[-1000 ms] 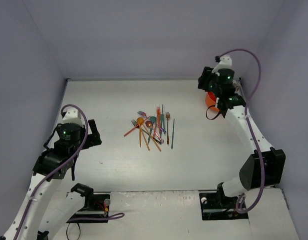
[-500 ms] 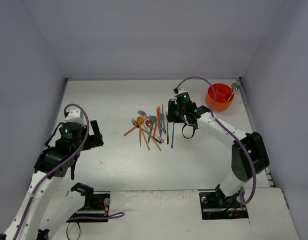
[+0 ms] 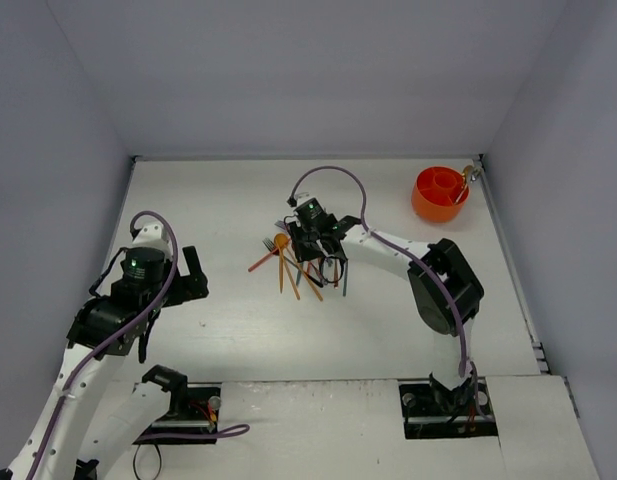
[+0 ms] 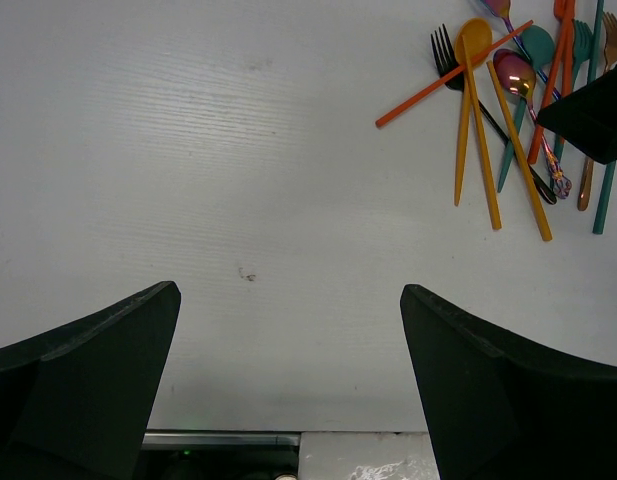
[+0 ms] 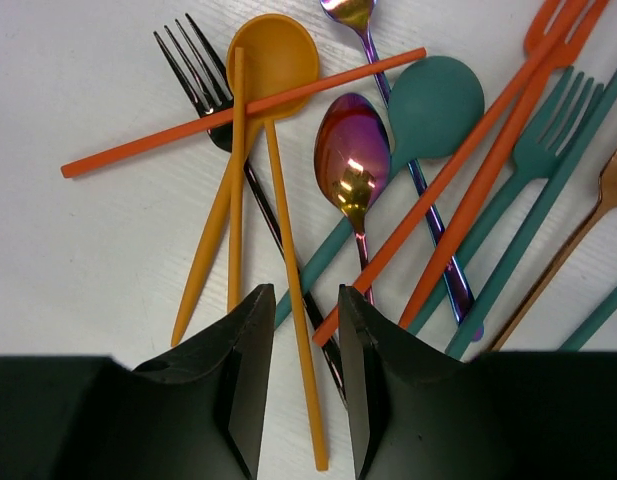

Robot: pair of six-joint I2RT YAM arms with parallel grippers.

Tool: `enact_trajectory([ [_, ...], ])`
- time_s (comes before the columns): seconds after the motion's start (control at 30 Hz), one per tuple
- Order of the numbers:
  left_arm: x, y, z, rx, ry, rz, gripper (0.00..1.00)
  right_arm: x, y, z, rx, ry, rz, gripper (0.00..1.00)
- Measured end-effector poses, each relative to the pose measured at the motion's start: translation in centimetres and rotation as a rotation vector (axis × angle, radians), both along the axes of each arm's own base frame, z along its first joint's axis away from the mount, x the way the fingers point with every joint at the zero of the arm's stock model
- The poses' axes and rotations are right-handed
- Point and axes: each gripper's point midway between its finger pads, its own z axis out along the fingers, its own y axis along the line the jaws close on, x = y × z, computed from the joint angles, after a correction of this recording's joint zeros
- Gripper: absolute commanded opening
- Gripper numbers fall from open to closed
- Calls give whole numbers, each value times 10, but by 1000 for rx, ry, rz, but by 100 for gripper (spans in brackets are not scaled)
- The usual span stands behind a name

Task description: Sort the eating utensils into containers

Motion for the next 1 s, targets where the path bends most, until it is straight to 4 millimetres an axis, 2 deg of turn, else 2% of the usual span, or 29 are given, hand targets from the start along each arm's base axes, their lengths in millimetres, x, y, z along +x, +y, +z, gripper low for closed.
enact_trajectory([
  [0.27, -3, -1, 0, -9, 0, -8, 91, 12, 3, -21, -77, -21, 80, 27],
  [0.47, -5, -2, -1, -12, 8, -15, 91, 13, -1, -37, -131, -22, 135, 25],
  [0.87, -7, -4, -2, -20, 12, -24, 91, 26, -19, -41, -180, -54, 196, 26],
  [1.0, -7, -4, -2, -21, 11, -25, 91, 25, -26, -46, -186, -42, 215, 28],
])
